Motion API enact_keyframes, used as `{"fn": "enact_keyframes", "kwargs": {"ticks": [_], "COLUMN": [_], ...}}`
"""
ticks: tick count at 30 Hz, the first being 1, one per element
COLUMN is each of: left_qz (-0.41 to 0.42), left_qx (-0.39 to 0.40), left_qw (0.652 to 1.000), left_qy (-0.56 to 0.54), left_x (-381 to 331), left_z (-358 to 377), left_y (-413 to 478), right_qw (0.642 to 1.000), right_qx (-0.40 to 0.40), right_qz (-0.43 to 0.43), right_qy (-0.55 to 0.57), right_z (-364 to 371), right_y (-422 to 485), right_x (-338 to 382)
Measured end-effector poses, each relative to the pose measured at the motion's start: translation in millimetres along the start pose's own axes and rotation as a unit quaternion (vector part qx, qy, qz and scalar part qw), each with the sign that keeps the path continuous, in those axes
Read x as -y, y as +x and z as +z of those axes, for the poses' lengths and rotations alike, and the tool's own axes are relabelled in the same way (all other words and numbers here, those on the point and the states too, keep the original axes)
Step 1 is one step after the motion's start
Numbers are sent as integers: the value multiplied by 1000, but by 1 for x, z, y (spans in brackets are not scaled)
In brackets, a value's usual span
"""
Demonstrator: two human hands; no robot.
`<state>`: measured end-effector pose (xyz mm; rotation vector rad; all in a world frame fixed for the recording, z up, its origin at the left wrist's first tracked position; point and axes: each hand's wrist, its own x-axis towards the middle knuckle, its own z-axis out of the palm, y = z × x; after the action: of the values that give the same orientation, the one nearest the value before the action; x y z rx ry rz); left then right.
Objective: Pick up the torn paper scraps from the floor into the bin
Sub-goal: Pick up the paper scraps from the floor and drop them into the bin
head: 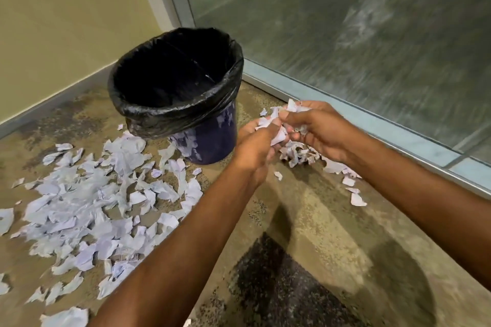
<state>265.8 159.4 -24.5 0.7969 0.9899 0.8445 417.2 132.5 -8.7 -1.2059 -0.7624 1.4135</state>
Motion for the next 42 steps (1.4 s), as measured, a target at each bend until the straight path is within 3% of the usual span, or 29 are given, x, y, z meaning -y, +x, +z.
{"fn": "enact_keyframes", "kwargs": {"ticks": [8, 17, 22, 27, 35, 42], "left_qz": [142, 143, 123, 54, -7, 70], "left_qx": [2, -41, -77, -91, -55, -55], "left_qw": [988, 984, 987, 992, 998, 993], "left_qy": [67, 99, 72, 66, 17, 82], "left_x": [-129, -242, -246, -235, -225, -220], "left_z": [4, -65, -107, -129, -127, -116], "left_y": [-28, -19, 1, 14, 16, 16], "right_qw": [996, 993, 993, 980, 983, 990], "right_qx": [59, 101, 80, 34, 2, -17], "right_qz": [-68, -31, -1, 58, 75, 6], "right_qy": [-26, -62, -88, -189, -168, -143], "right_z": [71, 183, 222, 236, 217, 185], "right_y": [3, 58, 85, 103, 112, 93], "right_x": [112, 163, 149, 118, 92, 105]}}
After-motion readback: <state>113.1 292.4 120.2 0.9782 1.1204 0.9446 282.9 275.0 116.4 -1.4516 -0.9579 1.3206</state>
